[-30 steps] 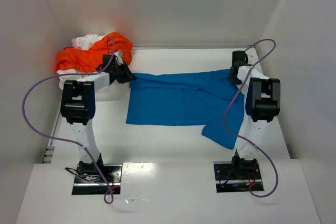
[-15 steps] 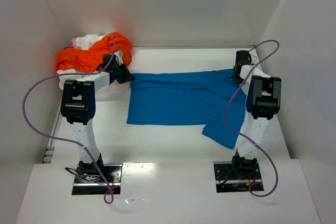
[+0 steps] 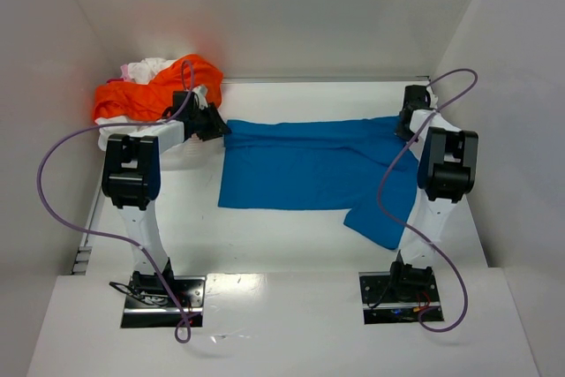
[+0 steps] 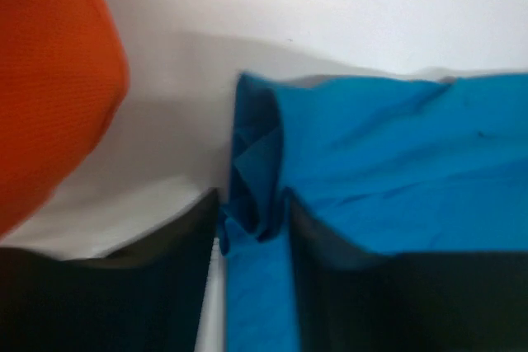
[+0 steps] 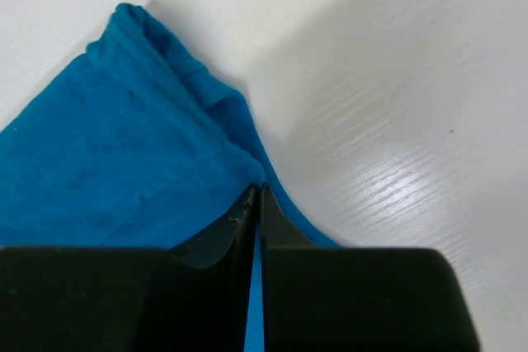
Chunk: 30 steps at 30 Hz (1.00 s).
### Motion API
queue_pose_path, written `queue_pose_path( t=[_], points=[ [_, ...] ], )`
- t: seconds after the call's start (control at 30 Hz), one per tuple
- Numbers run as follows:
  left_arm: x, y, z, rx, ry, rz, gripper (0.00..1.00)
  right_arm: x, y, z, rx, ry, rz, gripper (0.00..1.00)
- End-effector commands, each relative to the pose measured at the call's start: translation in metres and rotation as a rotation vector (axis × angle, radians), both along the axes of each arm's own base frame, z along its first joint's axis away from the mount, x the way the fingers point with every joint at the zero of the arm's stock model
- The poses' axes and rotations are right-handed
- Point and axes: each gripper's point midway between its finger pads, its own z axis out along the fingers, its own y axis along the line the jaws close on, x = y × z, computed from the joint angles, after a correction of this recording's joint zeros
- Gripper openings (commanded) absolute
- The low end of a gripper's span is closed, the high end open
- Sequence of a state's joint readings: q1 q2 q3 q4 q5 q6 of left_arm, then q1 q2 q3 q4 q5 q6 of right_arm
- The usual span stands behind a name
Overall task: Fold and stack the t-shirts
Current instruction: Fold the flattened tshirt in 1/3 of the way
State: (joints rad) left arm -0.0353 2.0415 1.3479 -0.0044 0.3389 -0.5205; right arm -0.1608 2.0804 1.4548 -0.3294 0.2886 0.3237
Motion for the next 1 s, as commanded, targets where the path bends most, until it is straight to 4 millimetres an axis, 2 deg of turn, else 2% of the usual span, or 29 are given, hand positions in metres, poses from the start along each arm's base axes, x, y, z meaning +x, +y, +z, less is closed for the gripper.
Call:
queue_pose_path(
  t=[0.0, 0.03, 0.07, 0.13, 0.17, 0.27, 0.3, 0.33, 0.4, 0.47, 0.5, 0.53, 0.57, 0.6, 0.67, 0.73, 0.77, 0.8, 0.83, 0.93, 0.97],
  points=[
    [0.008, 0.001, 0.012, 0.004, -0.025, -0.021, 0.53, 0.012, -0.007, 0.042, -0.011, -0.096, 0.015, 0.09],
    [0.008, 0.001, 0.016, 0.010, -0.039, -0.028, 0.59, 0.013, -0.004, 0.050, -0.002, -0.114, 0.025, 0.13],
    [0.010, -0.001, 0.030, 0.000, -0.066, -0.039, 0.64, 0.017, -0.003, 0.064, -0.001, -0.143, 0.041, 0.22],
    [0.010, -0.003, 0.041, -0.004, -0.092, -0.056, 0.72, 0.024, 0.003, 0.081, 0.020, -0.195, 0.069, 0.28],
    [0.012, -0.005, 0.055, -0.004, -0.125, -0.073, 0.73, 0.027, 0.005, 0.089, 0.023, -0.218, 0.077, 0.34],
    [0.013, -0.011, 0.066, -0.006, -0.153, -0.097, 0.76, 0.039, 0.016, 0.121, 0.053, -0.301, 0.137, 0.54],
    [0.015, -0.011, 0.070, -0.006, -0.163, -0.097, 0.76, 0.041, 0.017, 0.123, 0.060, -0.312, 0.147, 0.61],
    [0.015, -0.011, 0.070, -0.006, -0.163, -0.097, 0.78, 0.041, 0.019, 0.123, 0.066, -0.313, 0.153, 0.62],
    [0.019, -0.013, 0.077, -0.012, -0.186, -0.104, 0.78, 0.049, 0.019, 0.136, 0.064, -0.353, 0.163, 0.62],
    [0.027, -0.020, 0.084, -0.028, -0.208, -0.117, 0.76, 0.054, 0.024, 0.123, 0.091, -0.335, 0.183, 0.62],
    [0.031, -0.020, 0.081, -0.028, -0.205, -0.117, 0.76, 0.057, 0.024, 0.122, 0.091, -0.335, 0.184, 0.62],
    [0.034, -0.024, 0.081, -0.023, -0.209, -0.119, 0.76, 0.062, 0.025, 0.112, 0.103, -0.322, 0.191, 0.62],
    [0.037, -0.024, 0.073, -0.023, -0.191, -0.118, 0.76, 0.065, 0.024, 0.112, 0.104, -0.318, 0.191, 0.62],
    [0.045, -0.029, 0.080, -0.015, -0.208, -0.119, 0.76, 0.068, 0.024, 0.107, 0.106, -0.313, 0.190, 0.62],
    [0.050, -0.024, 0.059, 0.006, -0.136, -0.094, 0.76, 0.071, 0.023, 0.091, 0.110, -0.270, 0.195, 0.62],
    [0.056, -0.021, 0.057, 0.019, -0.118, -0.080, 0.72, 0.071, 0.023, 0.082, 0.115, -0.251, 0.193, 0.62],
    [0.056, -0.021, 0.051, 0.019, -0.107, -0.080, 0.70, 0.074, 0.022, 0.076, 0.111, -0.240, 0.200, 0.62],
    [0.056, -0.021, 0.051, 0.019, -0.107, -0.080, 0.68, 0.077, 0.021, 0.081, 0.107, -0.252, 0.201, 0.62],
    [0.056, -0.021, 0.051, 0.019, -0.107, -0.080, 0.67, 0.074, 0.022, 0.070, 0.115, -0.224, 0.199, 0.62],
    [0.055, -0.018, 0.048, 0.038, -0.098, -0.075, 0.67, 0.076, 0.017, 0.066, 0.097, -0.205, 0.192, 0.64],
    [0.052, -0.016, 0.039, 0.053, -0.075, -0.072, 0.67, 0.078, 0.015, 0.064, 0.090, -0.202, 0.185, 0.64]
  ],
)
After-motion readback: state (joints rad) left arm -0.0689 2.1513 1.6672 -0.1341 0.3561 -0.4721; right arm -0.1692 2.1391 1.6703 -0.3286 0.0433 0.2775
